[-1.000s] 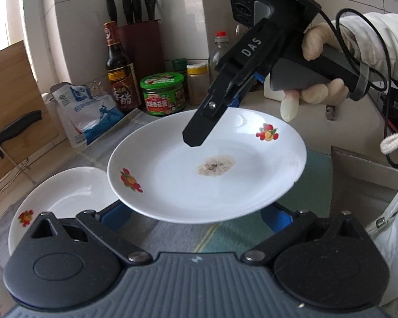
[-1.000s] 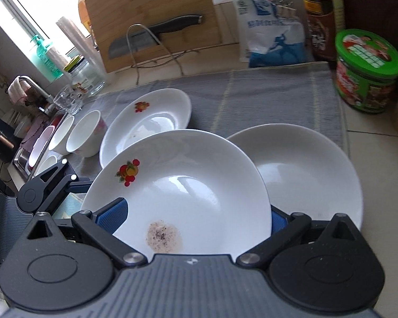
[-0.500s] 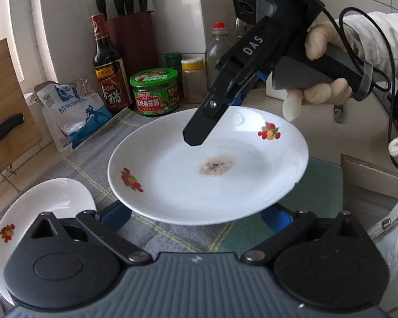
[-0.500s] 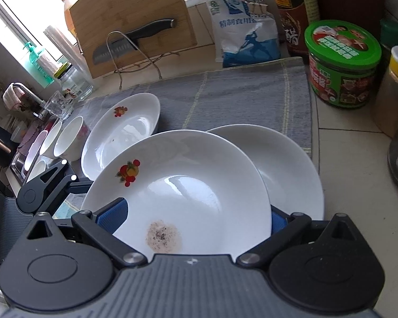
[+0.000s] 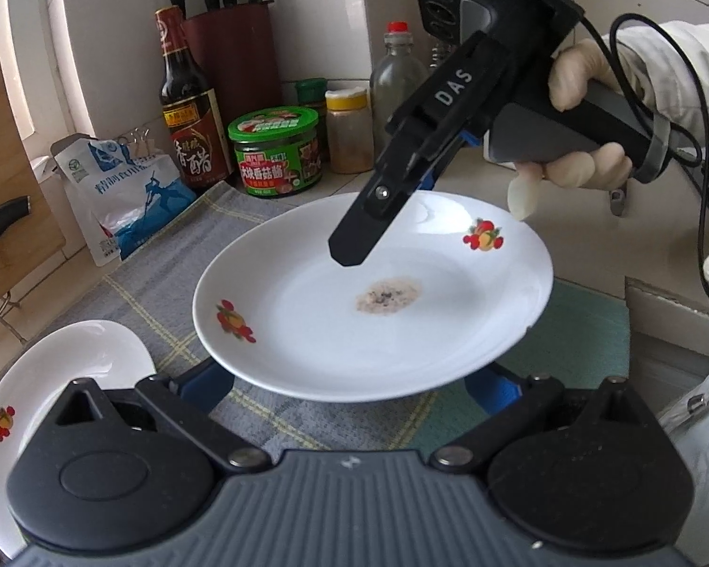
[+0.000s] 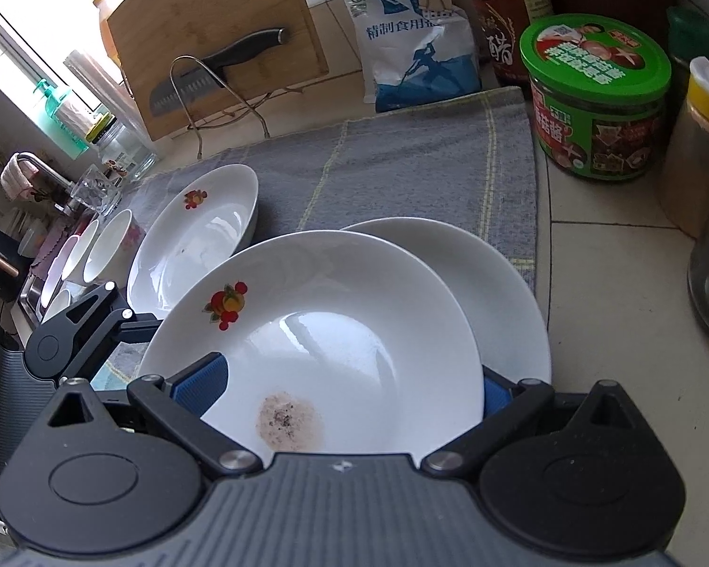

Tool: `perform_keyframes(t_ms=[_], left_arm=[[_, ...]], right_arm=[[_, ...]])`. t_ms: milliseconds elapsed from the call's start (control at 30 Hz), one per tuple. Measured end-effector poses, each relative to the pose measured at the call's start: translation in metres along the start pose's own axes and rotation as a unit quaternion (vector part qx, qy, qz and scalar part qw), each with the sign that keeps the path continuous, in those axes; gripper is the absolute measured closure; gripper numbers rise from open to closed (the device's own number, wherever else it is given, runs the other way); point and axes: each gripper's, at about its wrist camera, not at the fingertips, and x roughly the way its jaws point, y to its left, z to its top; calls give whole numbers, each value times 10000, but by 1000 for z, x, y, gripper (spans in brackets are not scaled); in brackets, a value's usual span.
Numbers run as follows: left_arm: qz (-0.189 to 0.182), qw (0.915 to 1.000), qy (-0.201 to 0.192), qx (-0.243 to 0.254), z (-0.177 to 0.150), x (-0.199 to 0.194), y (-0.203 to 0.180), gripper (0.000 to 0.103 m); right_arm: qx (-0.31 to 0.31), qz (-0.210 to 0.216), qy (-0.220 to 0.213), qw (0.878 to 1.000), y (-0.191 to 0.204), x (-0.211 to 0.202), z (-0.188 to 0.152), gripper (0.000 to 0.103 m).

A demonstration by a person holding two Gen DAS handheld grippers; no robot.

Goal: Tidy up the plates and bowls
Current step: 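Carry the stained plate with the right gripper over the flower-print plate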

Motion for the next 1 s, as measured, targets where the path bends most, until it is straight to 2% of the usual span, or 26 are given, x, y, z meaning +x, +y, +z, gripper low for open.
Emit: perform_keyframes(t_ms=[1000], left_arm=[[-82,9999,95,47,-1,14,1,0]], right_arm=[[115,15,-44,9999,-8,-6,-6,0]])
